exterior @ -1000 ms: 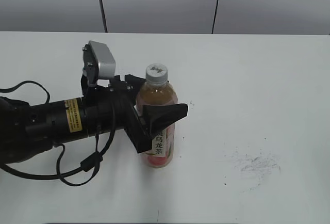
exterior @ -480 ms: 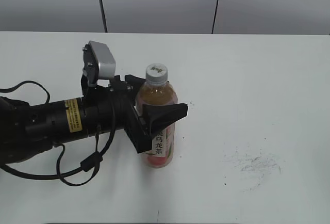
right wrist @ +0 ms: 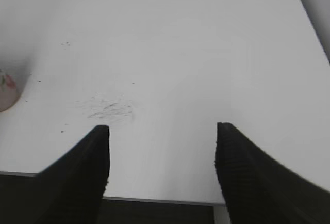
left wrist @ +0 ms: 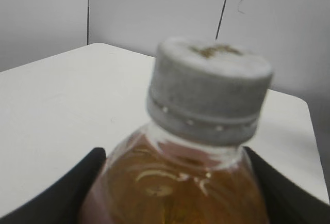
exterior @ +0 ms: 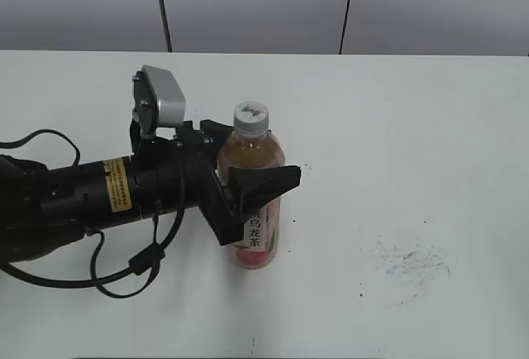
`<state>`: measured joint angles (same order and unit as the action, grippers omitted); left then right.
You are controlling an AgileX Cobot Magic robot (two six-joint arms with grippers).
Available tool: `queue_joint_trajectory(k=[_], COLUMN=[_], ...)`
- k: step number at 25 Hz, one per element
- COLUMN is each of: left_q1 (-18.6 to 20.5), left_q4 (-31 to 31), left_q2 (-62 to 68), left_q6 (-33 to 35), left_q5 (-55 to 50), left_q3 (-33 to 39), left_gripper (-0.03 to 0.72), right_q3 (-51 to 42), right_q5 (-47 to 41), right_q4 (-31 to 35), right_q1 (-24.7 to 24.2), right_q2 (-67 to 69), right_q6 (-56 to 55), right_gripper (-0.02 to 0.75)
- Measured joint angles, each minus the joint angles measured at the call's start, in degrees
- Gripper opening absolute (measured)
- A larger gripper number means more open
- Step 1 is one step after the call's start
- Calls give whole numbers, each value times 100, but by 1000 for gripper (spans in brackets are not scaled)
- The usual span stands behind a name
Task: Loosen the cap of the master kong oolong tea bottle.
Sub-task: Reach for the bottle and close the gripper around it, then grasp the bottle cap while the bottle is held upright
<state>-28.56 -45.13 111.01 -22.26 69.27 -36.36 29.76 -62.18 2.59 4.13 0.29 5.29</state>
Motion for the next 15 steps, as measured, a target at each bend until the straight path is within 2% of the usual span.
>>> queue_joint_trajectory(k=[7,12,15], left_q1=[0,0,0], left_q4=[0,-5,-5], left_q2=[0,0,0], left_q6=[0,0,0], left_q5=[0,0,0], left_q3=[0,0,-5], left_gripper=[448,448,448], right_q3=[595,1366,1958], right_q5=[327,296,202], right_q4=[1264,1814,1906], right_q1=[0,81,342], right_q2=[1863,3541,4493], right_q6=[1343,2143,2407], right_gripper=[483,477,461])
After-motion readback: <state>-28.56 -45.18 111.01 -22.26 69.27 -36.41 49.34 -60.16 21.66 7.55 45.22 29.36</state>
